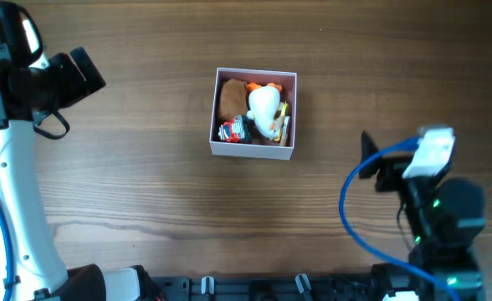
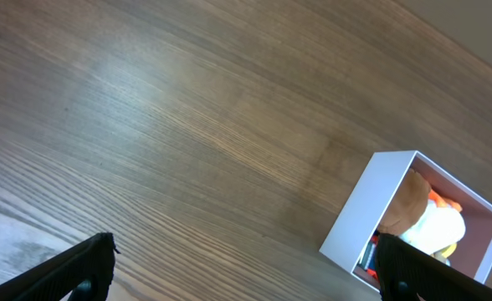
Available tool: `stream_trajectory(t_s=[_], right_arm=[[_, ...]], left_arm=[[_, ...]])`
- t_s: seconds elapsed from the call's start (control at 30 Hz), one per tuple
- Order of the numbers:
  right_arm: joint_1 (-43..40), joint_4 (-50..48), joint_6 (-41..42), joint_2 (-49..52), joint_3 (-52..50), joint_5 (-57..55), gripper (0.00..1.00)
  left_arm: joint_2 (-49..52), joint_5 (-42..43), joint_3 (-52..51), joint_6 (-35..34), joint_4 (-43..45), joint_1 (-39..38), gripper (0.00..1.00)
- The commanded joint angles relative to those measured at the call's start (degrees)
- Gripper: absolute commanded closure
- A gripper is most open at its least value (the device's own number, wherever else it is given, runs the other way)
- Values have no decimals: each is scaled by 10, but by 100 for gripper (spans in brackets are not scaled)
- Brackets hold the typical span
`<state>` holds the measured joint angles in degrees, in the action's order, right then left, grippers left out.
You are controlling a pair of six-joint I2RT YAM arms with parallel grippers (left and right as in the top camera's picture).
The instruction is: Pack container
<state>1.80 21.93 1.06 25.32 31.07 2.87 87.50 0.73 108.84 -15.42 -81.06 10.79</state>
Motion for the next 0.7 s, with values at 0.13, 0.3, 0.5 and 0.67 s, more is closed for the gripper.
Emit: stream_trajectory(t_s=[0.13, 0.3, 0.5, 0.67], right_arm=[[-34, -19, 36, -131, -139, -12, 0], [-34, -18, 36, -198, -199, -11, 0], [-34, -21, 36, -240, -240, -11, 0], [-33, -22, 36, -240, -240, -11, 0]], left_arm=[[-4, 0, 1, -5, -1, 3, 0], [-4, 1, 1, -5, -1, 3, 0], [-4, 1, 1, -5, -1, 3, 0], [-4, 0, 1, -5, -1, 3, 0]])
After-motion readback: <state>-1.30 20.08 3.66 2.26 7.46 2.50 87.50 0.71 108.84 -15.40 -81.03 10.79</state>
